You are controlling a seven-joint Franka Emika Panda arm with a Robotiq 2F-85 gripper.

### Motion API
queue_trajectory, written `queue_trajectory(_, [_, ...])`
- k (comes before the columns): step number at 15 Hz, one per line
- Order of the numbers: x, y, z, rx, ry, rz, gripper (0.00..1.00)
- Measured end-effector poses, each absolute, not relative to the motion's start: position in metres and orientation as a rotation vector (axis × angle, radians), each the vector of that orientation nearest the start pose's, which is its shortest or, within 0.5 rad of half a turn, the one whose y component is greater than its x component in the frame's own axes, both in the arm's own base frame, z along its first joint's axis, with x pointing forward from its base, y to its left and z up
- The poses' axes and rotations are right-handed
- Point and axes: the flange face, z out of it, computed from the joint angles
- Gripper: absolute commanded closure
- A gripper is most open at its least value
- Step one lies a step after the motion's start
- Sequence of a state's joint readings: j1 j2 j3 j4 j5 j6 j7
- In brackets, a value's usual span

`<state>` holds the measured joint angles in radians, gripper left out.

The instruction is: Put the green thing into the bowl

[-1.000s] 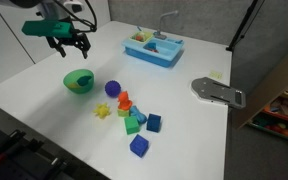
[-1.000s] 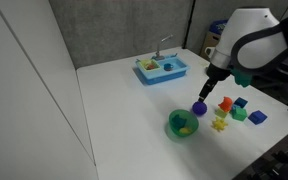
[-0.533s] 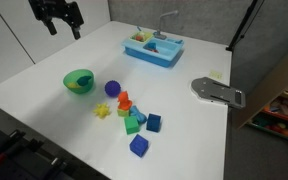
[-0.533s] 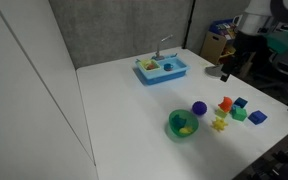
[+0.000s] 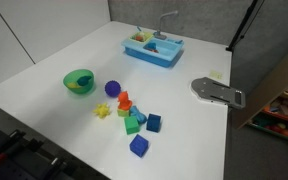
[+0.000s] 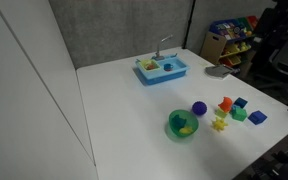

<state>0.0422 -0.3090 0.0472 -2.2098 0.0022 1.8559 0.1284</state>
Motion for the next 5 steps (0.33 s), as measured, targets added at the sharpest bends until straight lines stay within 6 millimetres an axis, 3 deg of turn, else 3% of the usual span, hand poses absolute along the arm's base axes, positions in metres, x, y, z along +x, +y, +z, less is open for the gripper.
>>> queue_trajectory(2, [0.443, 0.044, 0.524, -3.159, 0.103, 0.052, 0.0])
queue_trajectory(5, [0.434, 0.044, 0.536, -3.16, 0.109, 0.038, 0.0])
